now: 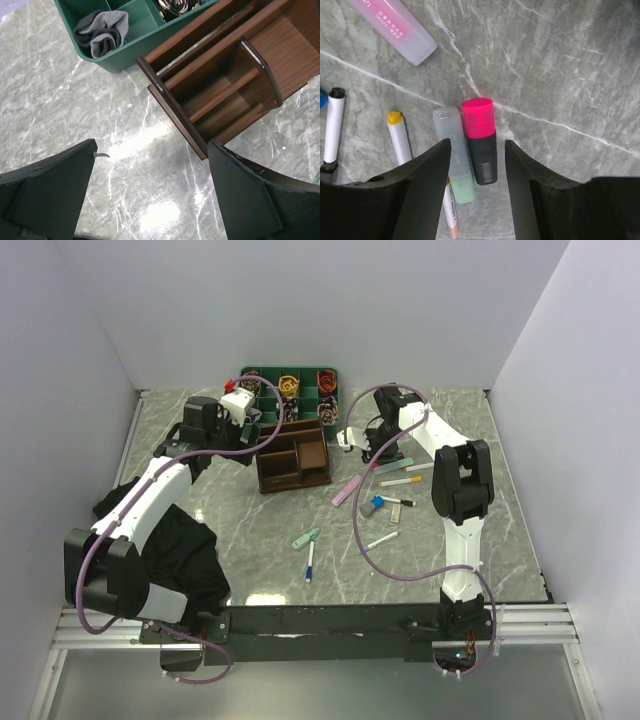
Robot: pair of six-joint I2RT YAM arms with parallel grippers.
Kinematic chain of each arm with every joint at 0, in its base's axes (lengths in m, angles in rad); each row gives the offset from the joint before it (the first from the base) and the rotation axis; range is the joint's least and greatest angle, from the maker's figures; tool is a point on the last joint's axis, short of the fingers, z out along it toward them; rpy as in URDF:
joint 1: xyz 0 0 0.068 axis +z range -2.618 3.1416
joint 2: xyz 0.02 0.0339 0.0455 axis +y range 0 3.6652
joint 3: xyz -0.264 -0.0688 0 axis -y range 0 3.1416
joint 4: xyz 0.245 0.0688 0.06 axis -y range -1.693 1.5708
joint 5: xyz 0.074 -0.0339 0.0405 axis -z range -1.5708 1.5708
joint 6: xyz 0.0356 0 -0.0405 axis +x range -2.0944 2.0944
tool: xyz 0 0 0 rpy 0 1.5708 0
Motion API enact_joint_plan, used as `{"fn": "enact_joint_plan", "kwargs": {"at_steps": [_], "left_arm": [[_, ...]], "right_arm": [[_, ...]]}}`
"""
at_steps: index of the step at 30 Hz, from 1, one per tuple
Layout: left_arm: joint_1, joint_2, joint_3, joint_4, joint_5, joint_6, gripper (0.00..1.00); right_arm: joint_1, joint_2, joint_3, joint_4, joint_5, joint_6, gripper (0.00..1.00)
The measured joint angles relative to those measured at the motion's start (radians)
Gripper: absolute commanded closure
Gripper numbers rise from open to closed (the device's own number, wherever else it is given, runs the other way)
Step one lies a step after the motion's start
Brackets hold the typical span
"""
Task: Sort the stationery into containers
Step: Pick up the pen from the center of the board.
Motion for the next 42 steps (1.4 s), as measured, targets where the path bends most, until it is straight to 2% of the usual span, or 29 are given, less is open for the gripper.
{"fn": "enact_joint_plan", "kwargs": {"at_steps": [7,34,42], "left_arm": [[0.000,0.021,0.000,0.000,-0.001,0.000,0.01],[0.000,0.023,0.000,0.000,-0.009,-0.004,0.01],[0.000,0.028,0.000,0.000,-0.009,-0.004,0.01]], "right_arm": [[0.000,0.012,0.006,-0.007,0.000,0.028,0.52],[0.007,0.079,-0.007,0.073,0.046,0.069,0.52],[0.008,0.079,0.000,0.068,0.063,0.080,0.55]]}}
